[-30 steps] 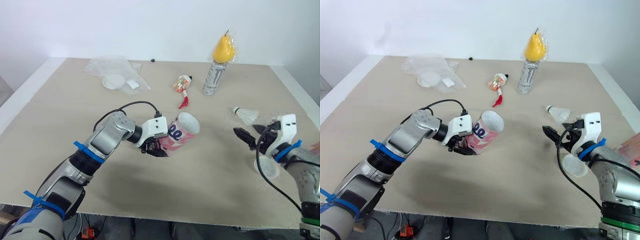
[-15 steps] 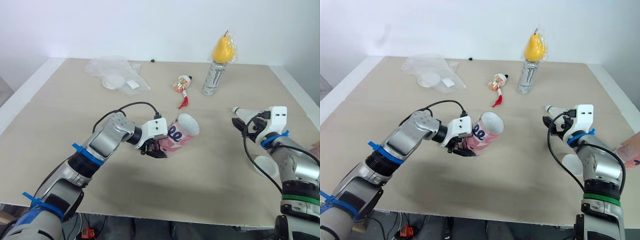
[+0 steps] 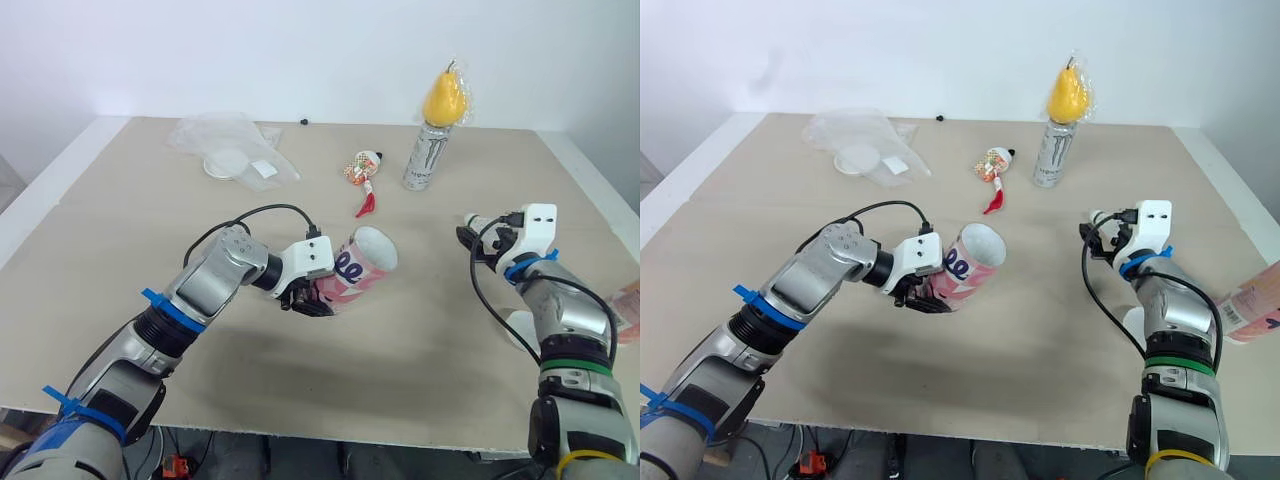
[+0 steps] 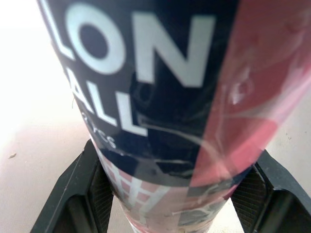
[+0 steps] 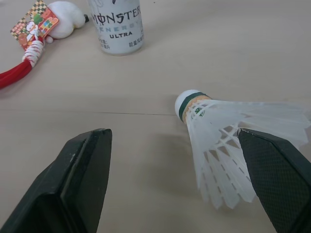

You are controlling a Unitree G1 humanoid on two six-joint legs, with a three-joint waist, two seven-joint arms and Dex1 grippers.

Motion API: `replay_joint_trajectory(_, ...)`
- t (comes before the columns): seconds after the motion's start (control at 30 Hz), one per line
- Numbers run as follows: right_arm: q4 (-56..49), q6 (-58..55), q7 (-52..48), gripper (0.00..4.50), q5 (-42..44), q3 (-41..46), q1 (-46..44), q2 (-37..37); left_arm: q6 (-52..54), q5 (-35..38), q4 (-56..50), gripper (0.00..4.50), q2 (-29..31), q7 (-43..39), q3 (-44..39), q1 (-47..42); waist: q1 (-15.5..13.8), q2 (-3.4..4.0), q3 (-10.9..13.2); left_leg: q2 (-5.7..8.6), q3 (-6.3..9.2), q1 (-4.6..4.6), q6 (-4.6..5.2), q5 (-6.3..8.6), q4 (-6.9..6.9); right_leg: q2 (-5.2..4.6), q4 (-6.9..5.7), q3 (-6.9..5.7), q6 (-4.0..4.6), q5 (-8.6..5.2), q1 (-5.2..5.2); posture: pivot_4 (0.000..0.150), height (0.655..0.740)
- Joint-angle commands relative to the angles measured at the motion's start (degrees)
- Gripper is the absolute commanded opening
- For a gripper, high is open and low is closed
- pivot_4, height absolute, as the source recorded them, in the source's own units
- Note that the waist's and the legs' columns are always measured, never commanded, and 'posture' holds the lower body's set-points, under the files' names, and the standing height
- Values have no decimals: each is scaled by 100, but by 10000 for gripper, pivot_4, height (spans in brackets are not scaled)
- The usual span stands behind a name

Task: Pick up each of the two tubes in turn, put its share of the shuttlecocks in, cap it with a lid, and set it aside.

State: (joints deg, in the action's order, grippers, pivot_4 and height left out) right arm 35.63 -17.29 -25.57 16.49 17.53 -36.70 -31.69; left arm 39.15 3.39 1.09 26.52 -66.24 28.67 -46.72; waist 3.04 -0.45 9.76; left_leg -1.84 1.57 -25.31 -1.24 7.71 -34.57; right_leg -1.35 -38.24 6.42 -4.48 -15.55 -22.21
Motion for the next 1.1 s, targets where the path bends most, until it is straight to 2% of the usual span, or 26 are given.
replay_joint_trajectory(0.03,72,232,-25,44229,-30,-6,-244,-1,68,-57,16,28151,106,20,23,41,0,0,0,0,0,0,0,0,0,0,0,0,0,0,0,1500,7400)
replay_joint_trajectory(0.43,694,517,-144,44229,-13,18,-598,-11,79,-63,26,28151,125,34,19,45,10,0,0,0,-1,0,0,0,1,0,0,0,0,0,0,1500,7400)
replay_joint_trajectory(0.53,835,578,-133,35188,7,57,-663,-16,92,-64,17,28151,128,48,20,56,10,0,0,0,0,0,0,0,1,0,0,0,1,1,0,1500,7400)
replay_joint_trajectory(0.6,912,634,-116,26121,14,72,-702,-7,91,-68,9,28151,136,53,23,70,10,0,0,0,0,0,0,0,1,0,0,0,1,0,0,1500,7400)
replay_joint_trajectory(0.7,1024,699,-92,10116,16,75,-766,6,96,-70,-1,28151,140,64,26,84,16,0,0,0,0,0,0,0,1,0,0,0,1,1,0,1500,7400)
replay_joint_trajectory(0.77,1092,738,-87,1569,14,73,-800,7,102,-68,-3,28151,143,69,25,83,22,0,0,0,0,0,0,0,1,0,0,0,1,1,0,1500,7400)
replay_joint_trajectory(1.03,1291,870,-113,575,21,89,-853,-38,89,-73,23,28151,150,91,27,68,24,0,0,0,0,1,0,0,0,0,0,1,0,2,1,1500,7400)
replay_joint_trajectory(1.1,1028,840,-195,575,4,35,-745,-86,74,-80,29,28151,155,91,35,71,24,0,0,0,0,1,0,0,0,0,0,1,0,2,0,1500,7400)
